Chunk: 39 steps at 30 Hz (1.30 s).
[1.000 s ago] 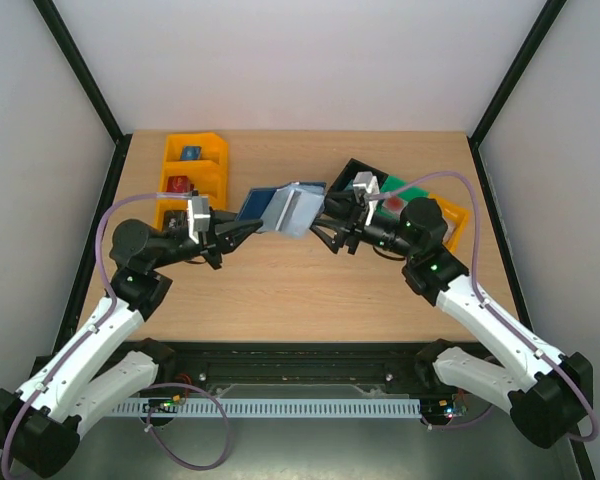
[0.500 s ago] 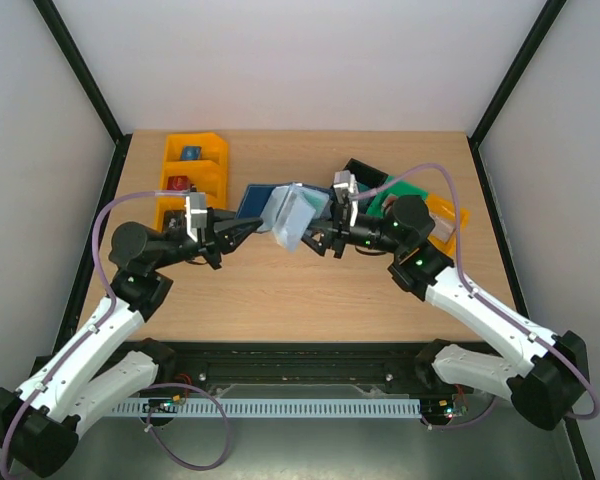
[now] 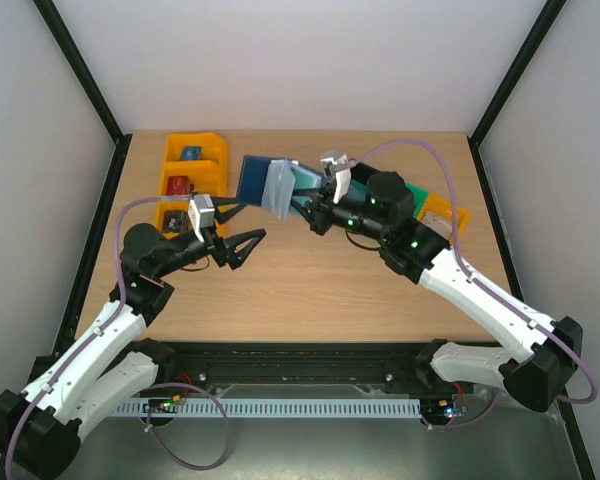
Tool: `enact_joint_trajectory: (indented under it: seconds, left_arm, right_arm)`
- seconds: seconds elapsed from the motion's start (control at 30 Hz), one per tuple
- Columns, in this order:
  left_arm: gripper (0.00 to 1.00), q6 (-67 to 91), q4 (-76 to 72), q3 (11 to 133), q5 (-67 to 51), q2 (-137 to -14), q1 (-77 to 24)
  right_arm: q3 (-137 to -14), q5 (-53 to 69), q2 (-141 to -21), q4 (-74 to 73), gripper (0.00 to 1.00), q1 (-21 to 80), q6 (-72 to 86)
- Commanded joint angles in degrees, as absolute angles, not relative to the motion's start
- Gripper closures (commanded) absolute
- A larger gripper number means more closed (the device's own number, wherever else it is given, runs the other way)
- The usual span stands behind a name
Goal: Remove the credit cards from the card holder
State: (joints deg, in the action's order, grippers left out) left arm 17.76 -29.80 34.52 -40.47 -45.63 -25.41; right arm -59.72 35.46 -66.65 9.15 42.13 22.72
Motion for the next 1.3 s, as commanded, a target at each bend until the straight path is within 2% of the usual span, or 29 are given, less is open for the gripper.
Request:
enact_joint_trajectory:
  seconds: [0.0,0.13,0.23,0.3,0.4,0.57,0.63,1.07,1.27]
  left_arm:
    - [0.01,8.4,-24.6,33.2,-31.3,-43.7,-22.8]
    - [0.01,4.9,-23.6,32.2,-18.6,-43.7,-20.5]
    - [0.01,5.8,-22.2,31.5,-20.4,-43.6,-19.8]
    - [0.01,8.1,-22.0,30.5,-23.7,-43.4,-19.8]
    - [0.01,13.3,-22.6,28.8,-26.1,-43.6,-19.8]
    - [0.01,16.1,-21.1,27.3,-29.0,-43.8,-19.6]
    - [0.01,16.3,-21.2,27.4,-30.6,-43.4,-19.0]
    - [0.01,18.6,-26.4,27.7,-46.2,-41.5,-16.9]
    - [0.01,17.7,-27.1,27.9,-50.3,-41.2,-16.6]
  right_arm:
    - [-70.3,8.1,-70.1,-15.6,0.98,43.6,19.6]
    - [-82.6,-19.2,-81.5,-39.6,0.98,46.4,22.4]
    - [-87.3,-24.7,-87.7,-48.2,0.98,46.6,23.2]
    - [-87.7,-19.1,-88.2,-46.3,0.98,46.5,20.9]
    - [-83.6,-6.7,-84.4,-35.2,0.98,46.6,17.5]
    - [-74.3,21.5,-76.3,-19.8,0.98,46.6,9.8]
    - [-70.7,27.7,-72.7,-15.5,0.98,46.3,8.6]
    - [-62.9,56.5,-67.1,-8.9,0.98,42.2,2.0]
    - [-63.3,61.3,-67.9,-9.0,0.98,40.3,1.5]
